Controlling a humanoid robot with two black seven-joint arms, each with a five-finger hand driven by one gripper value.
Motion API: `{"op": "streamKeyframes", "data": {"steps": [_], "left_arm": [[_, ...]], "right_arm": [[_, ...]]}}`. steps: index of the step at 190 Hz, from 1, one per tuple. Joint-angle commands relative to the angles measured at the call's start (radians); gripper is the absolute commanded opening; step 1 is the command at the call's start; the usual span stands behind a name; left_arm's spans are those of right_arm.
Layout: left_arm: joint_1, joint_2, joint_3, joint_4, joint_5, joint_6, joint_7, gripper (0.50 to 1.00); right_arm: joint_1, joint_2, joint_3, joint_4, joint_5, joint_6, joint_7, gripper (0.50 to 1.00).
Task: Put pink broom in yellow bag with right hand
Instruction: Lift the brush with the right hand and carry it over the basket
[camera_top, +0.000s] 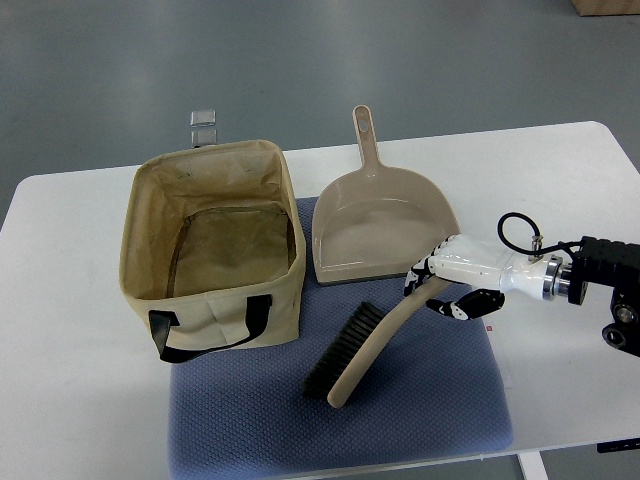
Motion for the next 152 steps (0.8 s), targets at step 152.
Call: {"op": "streamKeyframes", "data": {"steps": [152], "left_arm": [[0.000,0.000,0.000,0.000,0.000,0.000,0.000,1.000]], "right_arm": [[0.468,-0.025,0.073,-0.130,0.256,0.044,-0.060,0.500]]}}
